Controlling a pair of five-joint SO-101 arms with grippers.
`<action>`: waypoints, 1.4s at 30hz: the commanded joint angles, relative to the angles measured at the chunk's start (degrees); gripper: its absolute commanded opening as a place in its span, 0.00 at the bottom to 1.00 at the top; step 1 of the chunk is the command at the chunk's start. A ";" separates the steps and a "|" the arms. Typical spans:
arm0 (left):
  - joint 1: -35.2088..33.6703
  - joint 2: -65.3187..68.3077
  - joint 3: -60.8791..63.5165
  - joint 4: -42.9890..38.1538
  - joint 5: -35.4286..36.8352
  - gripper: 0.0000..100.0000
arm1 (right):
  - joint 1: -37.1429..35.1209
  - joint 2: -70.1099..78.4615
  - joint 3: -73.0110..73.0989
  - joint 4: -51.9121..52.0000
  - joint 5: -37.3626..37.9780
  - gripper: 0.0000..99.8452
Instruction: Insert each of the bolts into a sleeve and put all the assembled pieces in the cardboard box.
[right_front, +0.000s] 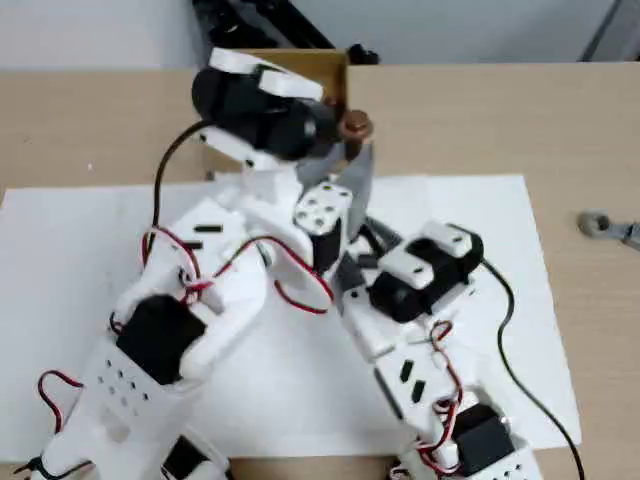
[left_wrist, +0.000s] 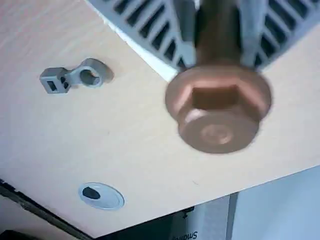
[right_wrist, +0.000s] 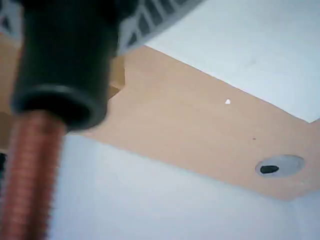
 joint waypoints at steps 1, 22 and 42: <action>-0.79 -0.26 0.84 -1.67 -0.62 0.00 | 0.48 -0.75 -0.62 -1.36 -0.88 0.00; -0.79 -0.79 -1.98 5.71 -0.53 0.00 | 0.66 -0.75 -0.70 -1.27 -0.88 0.00; -0.70 -0.70 4.35 6.95 1.23 0.01 | 0.57 -0.75 -0.70 -1.45 -0.79 0.00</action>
